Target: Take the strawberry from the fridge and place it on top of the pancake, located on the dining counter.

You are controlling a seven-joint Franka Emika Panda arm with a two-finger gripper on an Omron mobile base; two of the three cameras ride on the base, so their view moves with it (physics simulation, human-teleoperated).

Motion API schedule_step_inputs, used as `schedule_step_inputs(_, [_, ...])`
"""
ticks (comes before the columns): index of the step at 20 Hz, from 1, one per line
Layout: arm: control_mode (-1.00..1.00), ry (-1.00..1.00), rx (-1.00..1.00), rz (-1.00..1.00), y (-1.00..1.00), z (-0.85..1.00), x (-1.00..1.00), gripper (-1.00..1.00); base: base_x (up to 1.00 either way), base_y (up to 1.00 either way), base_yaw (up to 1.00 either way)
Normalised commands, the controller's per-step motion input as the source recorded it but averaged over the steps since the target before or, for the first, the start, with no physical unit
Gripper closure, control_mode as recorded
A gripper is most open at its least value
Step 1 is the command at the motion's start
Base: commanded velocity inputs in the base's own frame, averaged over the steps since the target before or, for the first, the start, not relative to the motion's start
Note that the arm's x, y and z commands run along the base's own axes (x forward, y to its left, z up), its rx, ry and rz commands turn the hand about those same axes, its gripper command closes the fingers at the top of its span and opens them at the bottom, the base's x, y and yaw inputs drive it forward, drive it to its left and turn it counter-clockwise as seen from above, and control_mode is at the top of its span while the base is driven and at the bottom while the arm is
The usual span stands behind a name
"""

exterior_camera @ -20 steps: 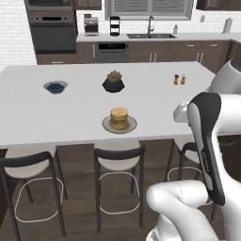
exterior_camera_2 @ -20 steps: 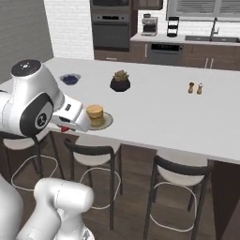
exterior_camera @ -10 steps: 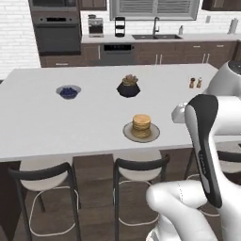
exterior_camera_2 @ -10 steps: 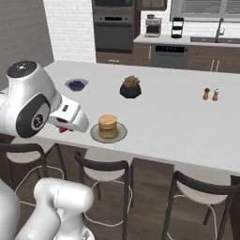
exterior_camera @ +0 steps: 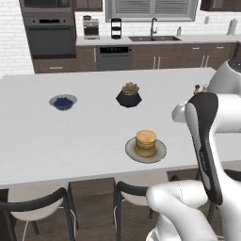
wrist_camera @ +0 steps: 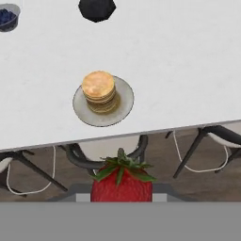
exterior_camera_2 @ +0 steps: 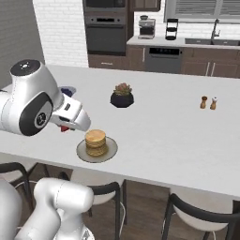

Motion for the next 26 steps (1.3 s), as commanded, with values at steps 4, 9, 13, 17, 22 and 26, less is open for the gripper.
schedule_step_inputs(4, [-1.00,0.04,0.00,0.00,0.00,0.00,0.48,1.00,0.38,0.01,0.00])
schedule_step_inputs(9, [-1.00,0.19,0.00,0.00,0.01,-0.12,1.00,1.00,0.00,0.00,0.00])
schedule_step_inputs(13, [-1.00,0.31,-0.01,0.00,0.21,-0.49,0.91,1.00,0.00,0.00,0.00])
schedule_step_inputs(17, [-1.00,0.30,-0.02,0.00,0.20,-0.62,0.66,1.00,0.00,0.00,0.00])
schedule_step_inputs(22, [-1.00,0.21,0.00,0.00,0.05,-0.63,0.54,1.00,0.00,0.00,0.00])
schedule_step_inputs(26, [-1.00,0.08,0.00,0.03,0.00,-0.52,0.41,1.00,0.00,0.00,0.00])
